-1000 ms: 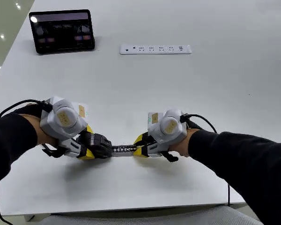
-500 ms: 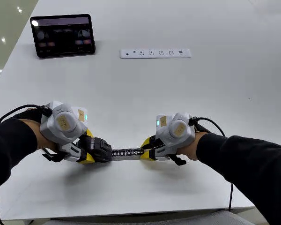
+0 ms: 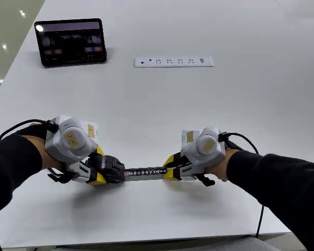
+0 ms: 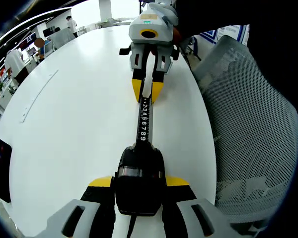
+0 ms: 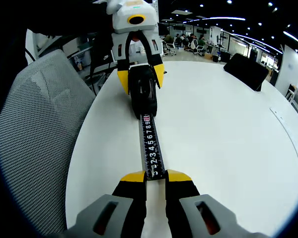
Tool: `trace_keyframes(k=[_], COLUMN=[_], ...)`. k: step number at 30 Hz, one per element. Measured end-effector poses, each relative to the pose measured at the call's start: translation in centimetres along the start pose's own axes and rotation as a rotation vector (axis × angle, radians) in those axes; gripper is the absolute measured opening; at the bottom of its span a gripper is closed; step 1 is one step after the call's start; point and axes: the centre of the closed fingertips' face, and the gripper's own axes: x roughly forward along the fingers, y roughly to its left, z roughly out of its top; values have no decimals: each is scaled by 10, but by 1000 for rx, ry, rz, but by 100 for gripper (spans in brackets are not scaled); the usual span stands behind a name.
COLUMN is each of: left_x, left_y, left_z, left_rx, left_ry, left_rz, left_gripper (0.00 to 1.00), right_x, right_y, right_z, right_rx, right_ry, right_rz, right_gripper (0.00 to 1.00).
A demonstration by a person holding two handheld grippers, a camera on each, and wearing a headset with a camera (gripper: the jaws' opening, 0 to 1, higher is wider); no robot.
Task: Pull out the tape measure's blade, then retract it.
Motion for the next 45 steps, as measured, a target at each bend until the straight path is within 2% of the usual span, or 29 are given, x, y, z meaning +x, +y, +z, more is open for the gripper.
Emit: trace_keyframes(k=[26,45], left_x=[0,-1], left_y=[0,-2], left_z=[1,2], left_rx=[-8,-13], left_ry=[-7,-9], left_rz=[10,15], left_gripper=[32,32], right_x=[-13,-31], right_y=[-3,-7], right_z=[-15,-33], right_rx=[28,56], right_ry=[1,16], right_rz=[-14,-31], right_gripper=[8,8])
